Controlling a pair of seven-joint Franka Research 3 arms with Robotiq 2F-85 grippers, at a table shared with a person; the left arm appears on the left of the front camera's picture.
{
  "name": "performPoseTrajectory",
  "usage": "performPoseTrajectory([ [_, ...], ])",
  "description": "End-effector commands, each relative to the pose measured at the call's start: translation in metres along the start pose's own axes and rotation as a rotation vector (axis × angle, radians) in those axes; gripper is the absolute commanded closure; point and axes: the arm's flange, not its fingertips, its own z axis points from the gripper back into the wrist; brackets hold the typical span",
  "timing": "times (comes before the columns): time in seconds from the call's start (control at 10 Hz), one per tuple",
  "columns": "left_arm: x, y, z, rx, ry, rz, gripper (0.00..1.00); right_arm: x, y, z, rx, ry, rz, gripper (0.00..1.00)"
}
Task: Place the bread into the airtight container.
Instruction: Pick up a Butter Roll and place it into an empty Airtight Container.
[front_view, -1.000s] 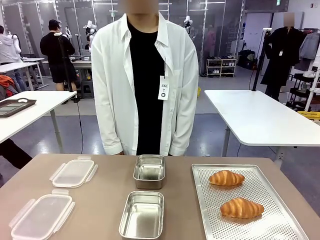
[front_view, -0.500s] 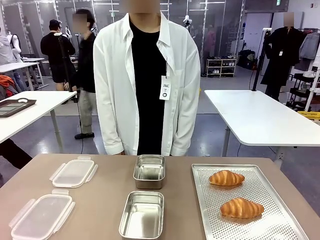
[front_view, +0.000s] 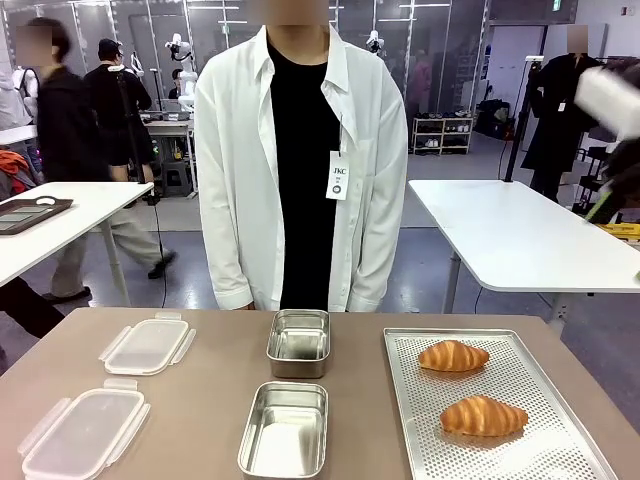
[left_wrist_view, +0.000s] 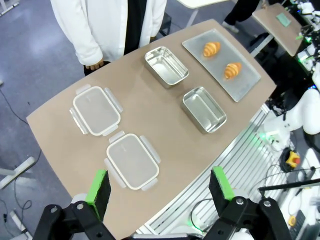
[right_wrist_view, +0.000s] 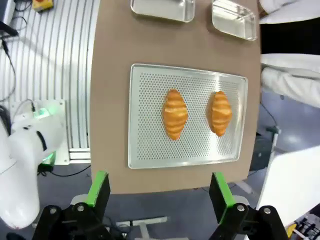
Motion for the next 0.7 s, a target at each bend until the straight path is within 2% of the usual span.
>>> performPoseTrajectory([
  [0.0,0.001,-0.001,0.001,-0.002,0.004,-0.017,0.0,-0.001,-0.008,-0.051,-0.052,0.049,-0.021,0.0],
  [0.2,0.001,-0.001,0.001,-0.002,0.004,-0.017,0.0,-0.004,-0.018,-0.09,-0.066,0.088,-0.054,0.0],
  [0.3,0.001,-0.001,0.001,-0.002,0.004,-0.017,0.0,-0.008,-0.025,-0.11,-0.033,0.109,-0.058,0.0],
  [0.6,0.001,-0.001,0.001,-0.002,0.004,-0.017,0.0,-0.02,-0.041,-0.14,-0.015,0.078,-0.109,0.0],
])
